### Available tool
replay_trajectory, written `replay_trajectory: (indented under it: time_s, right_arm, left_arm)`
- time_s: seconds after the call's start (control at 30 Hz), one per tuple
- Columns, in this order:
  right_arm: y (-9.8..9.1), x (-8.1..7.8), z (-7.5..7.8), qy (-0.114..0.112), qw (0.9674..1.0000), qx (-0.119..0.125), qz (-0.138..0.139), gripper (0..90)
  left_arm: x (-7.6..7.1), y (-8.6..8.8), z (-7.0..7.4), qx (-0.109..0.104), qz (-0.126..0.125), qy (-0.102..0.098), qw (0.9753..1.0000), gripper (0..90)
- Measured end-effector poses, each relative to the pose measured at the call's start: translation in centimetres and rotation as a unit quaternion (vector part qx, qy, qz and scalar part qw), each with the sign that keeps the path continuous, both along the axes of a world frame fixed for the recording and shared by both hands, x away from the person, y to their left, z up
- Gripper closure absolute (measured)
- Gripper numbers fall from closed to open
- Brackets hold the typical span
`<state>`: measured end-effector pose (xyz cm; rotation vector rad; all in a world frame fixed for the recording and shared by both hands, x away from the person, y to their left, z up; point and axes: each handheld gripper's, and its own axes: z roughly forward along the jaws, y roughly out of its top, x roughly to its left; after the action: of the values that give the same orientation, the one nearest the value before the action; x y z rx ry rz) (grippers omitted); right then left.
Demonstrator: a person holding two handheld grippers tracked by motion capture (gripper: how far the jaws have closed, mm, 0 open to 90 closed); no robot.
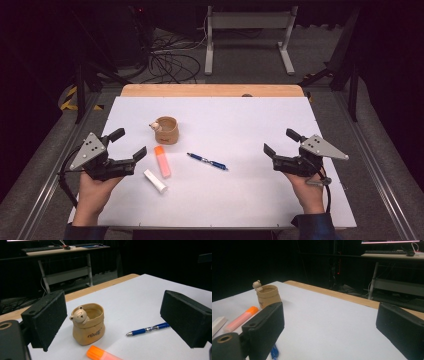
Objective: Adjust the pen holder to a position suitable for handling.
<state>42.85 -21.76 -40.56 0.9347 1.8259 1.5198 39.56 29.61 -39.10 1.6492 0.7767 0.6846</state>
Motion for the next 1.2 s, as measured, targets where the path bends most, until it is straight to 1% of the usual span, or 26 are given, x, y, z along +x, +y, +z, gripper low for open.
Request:
replay_trajectory:
  time_s: [0.07,0.1,0.2,0.27,0.3,0.33,0.43,0.47,0.5,0.53,0.63,0.77,0.83,0.93,1.0,1.2]
  right_arm:
    - [0.2,0.0,0.0,-0.002,1.0,-0.001,0.001,10.4]
    - [0.6,-0.1,0.1,-0.002,1.0,-0.003,0.0,12.8]
    - [1.1,-0.2,0.2,-0.002,1.0,-0.003,0.0,14.8]
    - [1.6,-0.3,0.2,0.001,1.0,-0.007,0.0,17.3]
    - [1.9,-0.4,0.2,0.005,1.0,-0.005,-0.003,17.7]
    - [2.4,-0.5,0.2,0.004,0.9999,-0.01,-0.003,18.6]
    - [2.9,-0.4,0.0,0.006,0.9999,-0.013,-0.002,18.8]
    - [3.4,-0.4,-0.1,0.01,0.9998,-0.015,0.0,18.8]
    - [3.4,-0.4,-0.1,0.01,0.9998,-0.015,0.0,18.8]
    - [3.9,-0.3,-0.3,0.011,0.9998,-0.015,0.003,18.9]
    - [4.4,-0.3,-0.4,0.013,0.9997,-0.019,0.005,18.8]
    - [4.9,-0.3,-0.6,0.015,0.9997,-0.021,0.005,18.8]
    - [5.1,-0.3,-0.6,0.017,0.9995,-0.026,0.003,18.8]
    - [5.5,-0.2,-0.8,0.02,0.9994,-0.028,0.005,18.8]
    - [5.7,-0.1,-1.1,0.028,0.9993,-0.024,0.008,18.7]
    - [6.5,-0.1,-1.7,0.032,0.999,-0.029,0.007,18.7]
  left_arm:
    - [0.0,0.0,-0.1,0.0,0.0,0.002,1.0,7.9]
    - [-0.1,0.0,-0.1,0.0,0.0,0.001,1.0,7.9]
    - [-0.1,0.0,-0.1,0.002,-0.001,0.001,1.0,7.9]
    - [-0.1,0.1,-0.2,0.001,0.0,0.003,1.0,7.8]
    - [-0.1,0.1,-0.1,0.002,-0.001,0.003,1.0,7.9]
    - [-0.1,0.1,-0.1,0.0,0.0,0.003,1.0,7.9]
    - [-0.2,0.3,-0.1,0.001,0.001,0.0,1.0,7.9]
    - [-0.3,0.4,0.0,0.0,0.001,0.0,1.0,7.9]
    - [-0.3,0.4,0.0,0.0,0.001,0.0,1.0,7.9]
    - [-0.3,0.4,0.0,0.0,0.001,0.0,1.0,7.9]
    - [-0.3,0.5,0.0,-0.001,0.002,0.001,1.0,7.9]
    - [-0.4,0.5,-0.1,0.001,0.0,0.001,1.0,8.0]
    - [-0.4,0.6,-0.2,0.003,-0.001,0.003,1.0,8.0]
    - [-0.3,0.8,-0.2,-0.001,-0.001,0.004,1.0,8.0]
    - [-0.4,0.9,-0.3,0.0,-0.001,0.007,1.0,8.1]
    - [-0.4,0.9,-0.2,0.002,-0.001,0.006,1.0,8.1]
